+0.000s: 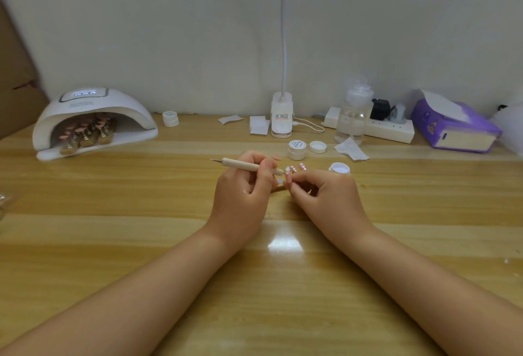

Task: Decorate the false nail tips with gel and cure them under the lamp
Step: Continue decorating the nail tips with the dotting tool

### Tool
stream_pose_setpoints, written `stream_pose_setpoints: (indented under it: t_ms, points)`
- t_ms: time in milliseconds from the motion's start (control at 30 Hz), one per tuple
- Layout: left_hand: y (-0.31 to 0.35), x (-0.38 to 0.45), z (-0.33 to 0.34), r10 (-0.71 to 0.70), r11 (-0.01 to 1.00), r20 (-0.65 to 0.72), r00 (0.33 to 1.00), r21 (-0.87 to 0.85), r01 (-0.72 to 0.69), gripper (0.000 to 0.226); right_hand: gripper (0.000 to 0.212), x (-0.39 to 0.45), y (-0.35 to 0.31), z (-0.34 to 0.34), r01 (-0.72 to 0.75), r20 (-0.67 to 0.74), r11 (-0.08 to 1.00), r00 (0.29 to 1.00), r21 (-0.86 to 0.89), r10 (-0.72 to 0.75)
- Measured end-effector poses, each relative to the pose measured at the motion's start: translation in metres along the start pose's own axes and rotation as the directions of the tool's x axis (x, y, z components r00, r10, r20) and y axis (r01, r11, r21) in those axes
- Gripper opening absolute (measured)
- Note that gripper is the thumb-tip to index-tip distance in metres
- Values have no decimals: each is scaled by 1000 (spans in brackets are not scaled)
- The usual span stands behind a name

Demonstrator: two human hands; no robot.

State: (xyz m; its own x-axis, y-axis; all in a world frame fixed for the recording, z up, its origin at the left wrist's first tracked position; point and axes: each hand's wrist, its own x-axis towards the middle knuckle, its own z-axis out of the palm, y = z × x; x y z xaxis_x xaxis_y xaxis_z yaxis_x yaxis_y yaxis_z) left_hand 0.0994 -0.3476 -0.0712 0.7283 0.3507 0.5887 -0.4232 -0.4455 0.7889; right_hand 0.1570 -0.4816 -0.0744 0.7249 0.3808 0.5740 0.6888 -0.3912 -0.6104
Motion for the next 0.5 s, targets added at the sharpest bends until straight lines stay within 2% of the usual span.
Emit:
stream_pose_setpoints:
  t_ms: [500]
  points:
    - [1, 0, -1, 4, 1000, -33, 999, 28, -3, 22, 9, 1, -1, 0, -1, -10, 1000, 1000, -2, 1]
